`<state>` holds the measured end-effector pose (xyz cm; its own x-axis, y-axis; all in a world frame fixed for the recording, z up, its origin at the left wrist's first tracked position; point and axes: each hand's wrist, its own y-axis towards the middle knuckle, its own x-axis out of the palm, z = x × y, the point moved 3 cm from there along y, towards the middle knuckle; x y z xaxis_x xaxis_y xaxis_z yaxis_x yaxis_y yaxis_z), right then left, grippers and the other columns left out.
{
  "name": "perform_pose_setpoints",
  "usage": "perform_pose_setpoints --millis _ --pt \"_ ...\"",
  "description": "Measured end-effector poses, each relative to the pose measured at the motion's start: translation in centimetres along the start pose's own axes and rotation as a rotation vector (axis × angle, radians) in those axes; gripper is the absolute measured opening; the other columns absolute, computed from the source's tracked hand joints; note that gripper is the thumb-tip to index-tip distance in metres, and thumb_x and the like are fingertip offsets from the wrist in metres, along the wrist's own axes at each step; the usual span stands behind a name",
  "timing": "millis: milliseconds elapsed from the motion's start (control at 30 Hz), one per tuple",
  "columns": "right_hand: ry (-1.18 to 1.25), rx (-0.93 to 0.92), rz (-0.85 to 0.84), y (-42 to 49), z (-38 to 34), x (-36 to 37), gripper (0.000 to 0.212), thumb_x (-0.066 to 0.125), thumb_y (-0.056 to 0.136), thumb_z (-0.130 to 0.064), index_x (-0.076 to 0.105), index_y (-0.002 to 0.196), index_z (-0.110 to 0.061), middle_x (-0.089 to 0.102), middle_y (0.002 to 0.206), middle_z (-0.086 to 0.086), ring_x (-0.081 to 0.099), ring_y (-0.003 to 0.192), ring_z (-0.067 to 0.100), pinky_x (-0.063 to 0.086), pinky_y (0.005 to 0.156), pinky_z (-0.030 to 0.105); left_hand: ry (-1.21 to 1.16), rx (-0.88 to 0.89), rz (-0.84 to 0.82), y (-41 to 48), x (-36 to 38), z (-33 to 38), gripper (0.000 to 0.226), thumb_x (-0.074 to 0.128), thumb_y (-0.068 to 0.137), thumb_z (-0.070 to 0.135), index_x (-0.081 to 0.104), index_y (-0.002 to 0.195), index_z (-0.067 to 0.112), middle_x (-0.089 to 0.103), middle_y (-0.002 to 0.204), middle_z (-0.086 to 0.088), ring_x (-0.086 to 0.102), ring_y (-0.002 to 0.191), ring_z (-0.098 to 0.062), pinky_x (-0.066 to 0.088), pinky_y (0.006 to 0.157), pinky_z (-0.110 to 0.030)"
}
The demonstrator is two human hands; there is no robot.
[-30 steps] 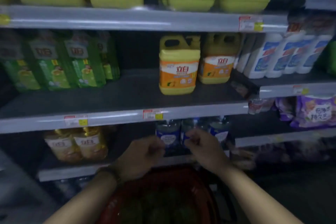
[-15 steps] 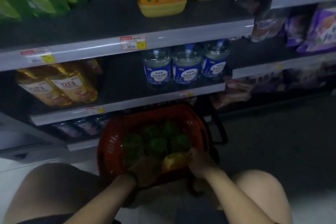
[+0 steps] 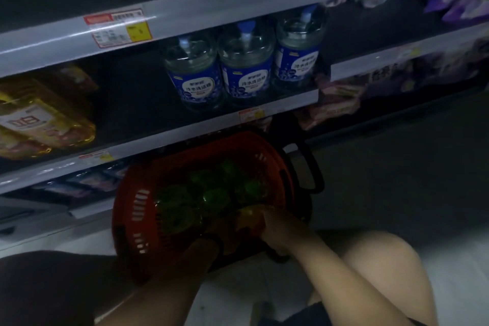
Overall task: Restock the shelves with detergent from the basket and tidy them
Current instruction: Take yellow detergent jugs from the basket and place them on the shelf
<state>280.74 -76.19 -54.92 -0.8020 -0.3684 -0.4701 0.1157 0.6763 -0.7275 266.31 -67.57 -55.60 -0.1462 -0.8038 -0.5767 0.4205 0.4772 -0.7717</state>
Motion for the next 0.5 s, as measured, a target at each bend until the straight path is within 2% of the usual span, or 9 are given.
perform_pose_setpoints --millis 67,133,200,267,333,433,500 --pt "0.025 0.007 0.023 1.6 0.9 0.5 0.039 0.056 0.097 -0.047 0.061 0.136 -0.047 0.066 0.130 -0.014 0.067 0.118 0.015 0.056 0.098 0.034 0.053 0.006 -0.114 0.9 0.4 0.3 0.075 0.043 0.111 0.048 0.010 0.168 0.014 0.008 0.176 -0.011 0.011 0.163 -0.034 0.012 0.129 -0.043" --pt "0.051 -0.012 0.060 3.5 2.3 1.3 0.043 0.056 0.093 -0.057 0.060 0.135 -0.047 0.068 0.126 -0.015 0.069 0.112 0.014 0.060 0.094 0.038 0.013 -0.012 -0.175 2.2 1.0 0.2 0.072 0.040 0.112 0.043 0.002 0.168 0.019 0.001 0.176 -0.006 0.006 0.163 -0.033 0.011 0.128 -0.041" --pt "0.062 -0.018 0.057 4.2 3.1 1.4 0.042 0.056 0.090 -0.063 0.063 0.127 -0.045 0.070 0.118 -0.014 0.070 0.103 0.013 0.062 0.091 0.041 -0.058 -0.033 -0.200 3.1 1.5 -0.2 0.068 0.044 0.112 0.036 0.010 0.167 0.016 0.012 0.175 -0.010 0.015 0.161 -0.032 0.016 0.127 -0.037" --pt "0.022 0.006 0.047 3.1 2.4 0.5 0.033 0.058 0.091 -0.051 0.064 0.120 -0.036 0.070 0.113 -0.007 0.069 0.098 0.017 0.061 0.088 0.043 -0.131 -0.028 -0.176 2.7 1.2 0.3 0.070 0.051 0.110 0.036 0.016 0.166 0.012 0.021 0.172 -0.011 0.023 0.160 -0.031 0.021 0.125 -0.035" --pt "-0.008 0.022 0.064 1.8 1.4 -0.8 0.024 0.059 0.095 -0.040 0.064 0.114 -0.027 0.069 0.107 0.000 0.068 0.095 0.021 0.061 0.087 0.043 -0.129 -0.040 -0.137 2.3 1.2 -0.3 0.072 0.053 0.109 0.039 0.018 0.166 0.011 0.022 0.173 -0.011 0.025 0.159 -0.031 0.024 0.126 -0.036" --pt "-0.033 0.016 0.065 1.7 1.0 -1.3 0.027 0.063 0.099 -0.037 0.064 0.119 -0.019 0.068 0.109 0.004 0.068 0.097 0.024 0.060 0.088 0.042 -0.065 -0.071 -0.075 1.1 1.0 -2.0 0.070 0.050 0.109 0.045 0.021 0.167 0.019 0.021 0.173 -0.010 0.025 0.159 -0.031 0.026 0.127 -0.039" --pt "-0.014 0.015 0.058 1.6 0.8 -1.5 0.028 0.065 0.098 -0.037 0.065 0.121 -0.021 0.068 0.112 0.003 0.068 0.099 0.023 0.060 0.089 0.041 -0.107 -0.072 -0.015 0.1 0.5 -2.7 0.069 0.056 0.106 0.048 0.031 0.164 0.019 0.030 0.169 -0.010 0.033 0.154 -0.031 0.032 0.123 -0.040"
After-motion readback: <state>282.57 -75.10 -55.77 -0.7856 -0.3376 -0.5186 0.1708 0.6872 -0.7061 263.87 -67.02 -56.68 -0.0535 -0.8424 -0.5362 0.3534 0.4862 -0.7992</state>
